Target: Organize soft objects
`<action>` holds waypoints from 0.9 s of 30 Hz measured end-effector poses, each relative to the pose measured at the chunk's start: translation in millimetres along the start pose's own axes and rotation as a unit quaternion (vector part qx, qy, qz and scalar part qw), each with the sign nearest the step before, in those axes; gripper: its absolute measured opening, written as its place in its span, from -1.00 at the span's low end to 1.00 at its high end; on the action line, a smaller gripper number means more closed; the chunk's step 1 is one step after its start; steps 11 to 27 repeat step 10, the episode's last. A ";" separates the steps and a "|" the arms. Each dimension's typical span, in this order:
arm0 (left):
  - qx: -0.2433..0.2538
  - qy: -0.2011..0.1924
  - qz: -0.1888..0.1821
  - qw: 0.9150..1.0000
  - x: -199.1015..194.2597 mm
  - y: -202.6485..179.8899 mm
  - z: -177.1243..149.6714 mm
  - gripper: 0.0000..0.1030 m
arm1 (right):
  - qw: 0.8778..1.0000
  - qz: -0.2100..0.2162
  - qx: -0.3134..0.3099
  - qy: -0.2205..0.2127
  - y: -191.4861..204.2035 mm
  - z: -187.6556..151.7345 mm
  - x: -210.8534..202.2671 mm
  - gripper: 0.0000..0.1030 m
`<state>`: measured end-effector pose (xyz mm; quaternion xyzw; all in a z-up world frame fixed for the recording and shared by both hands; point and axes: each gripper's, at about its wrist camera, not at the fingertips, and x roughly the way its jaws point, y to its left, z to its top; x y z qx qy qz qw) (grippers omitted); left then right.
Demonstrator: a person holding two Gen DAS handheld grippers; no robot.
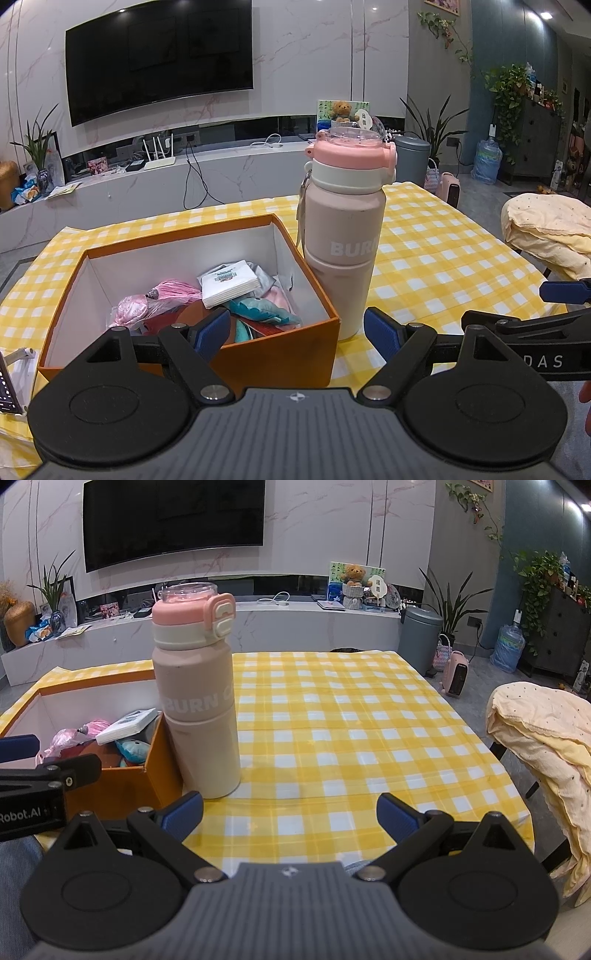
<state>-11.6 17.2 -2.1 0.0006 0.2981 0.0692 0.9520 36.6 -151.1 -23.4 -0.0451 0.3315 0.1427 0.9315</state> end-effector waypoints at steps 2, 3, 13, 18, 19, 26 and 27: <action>0.001 0.000 0.000 1.000 -0.1 0.2 -0.1 0.86 | 1.000 0.000 0.000 0.000 -0.1 -0.1 -0.2 0.91; 0.000 -0.001 -0.001 1.000 -0.4 0.7 -0.1 0.86 | 1.000 0.000 0.000 0.000 -0.3 -0.2 -0.3 0.91; 0.000 -0.002 -0.004 1.000 -1.6 0.5 -0.5 0.86 | 1.000 0.000 0.000 0.001 -0.2 -0.1 -0.1 0.91; 0.000 -0.002 -0.004 1.000 -1.6 0.5 -0.5 0.86 | 1.000 0.000 0.000 0.001 -0.2 -0.1 -0.1 0.91; 0.000 -0.002 -0.004 1.000 -1.6 0.5 -0.5 0.86 | 1.000 0.000 0.000 0.001 -0.2 -0.1 -0.1 0.91; 0.000 -0.002 -0.004 1.000 -1.6 0.5 -0.5 0.86 | 1.000 0.000 0.000 0.001 -0.2 -0.1 -0.1 0.91; 0.000 -0.002 -0.004 1.000 -1.6 0.5 -0.5 0.86 | 1.000 0.000 0.000 0.001 -0.2 -0.1 -0.1 0.91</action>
